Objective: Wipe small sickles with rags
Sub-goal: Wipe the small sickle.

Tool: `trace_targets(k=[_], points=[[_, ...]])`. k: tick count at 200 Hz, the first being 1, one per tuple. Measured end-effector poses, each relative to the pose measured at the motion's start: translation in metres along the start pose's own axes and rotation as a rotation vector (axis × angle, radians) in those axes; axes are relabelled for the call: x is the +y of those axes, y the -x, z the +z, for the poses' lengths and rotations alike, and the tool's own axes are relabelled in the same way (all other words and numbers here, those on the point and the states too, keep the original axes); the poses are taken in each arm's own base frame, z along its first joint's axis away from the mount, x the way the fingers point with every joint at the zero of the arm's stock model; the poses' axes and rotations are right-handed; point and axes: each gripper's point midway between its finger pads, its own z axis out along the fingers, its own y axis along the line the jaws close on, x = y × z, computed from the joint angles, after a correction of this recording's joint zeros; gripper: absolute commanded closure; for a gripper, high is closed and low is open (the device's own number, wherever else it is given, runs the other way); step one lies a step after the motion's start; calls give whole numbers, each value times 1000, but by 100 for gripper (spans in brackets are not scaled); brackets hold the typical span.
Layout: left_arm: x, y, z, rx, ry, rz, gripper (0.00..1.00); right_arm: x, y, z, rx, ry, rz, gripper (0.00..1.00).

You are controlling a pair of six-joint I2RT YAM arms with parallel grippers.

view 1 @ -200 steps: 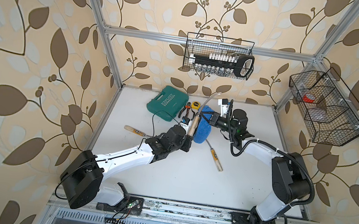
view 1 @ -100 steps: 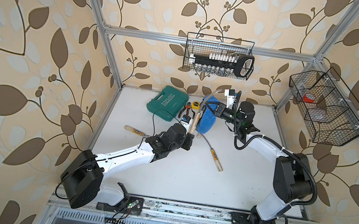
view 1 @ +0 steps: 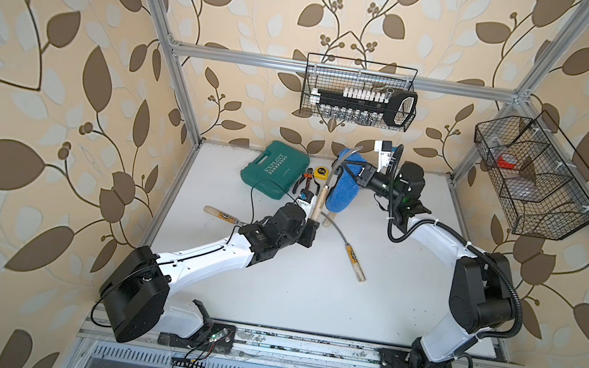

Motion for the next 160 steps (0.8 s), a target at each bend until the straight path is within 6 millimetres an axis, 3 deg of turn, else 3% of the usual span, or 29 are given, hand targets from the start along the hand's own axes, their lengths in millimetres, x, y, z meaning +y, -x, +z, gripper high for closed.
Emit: trace_targets(k=[31,50,80,111,160], points=[[2,-5,0,21,9,0,100,-16,-62,0,91,-19,58,100],[5,-14,0,57,20,4,100,-19,-72,-3,95,-20,60,100],[4,-14,0,57,16,4,100,-18,-70,-4,87,-17,51,100],[2,-9,0,37,7,3,100,-14,-51,-6,69,0,41,100],[-2,-1,0,11,-5,2,100,5,33,-17,-57,38,-18,100]])
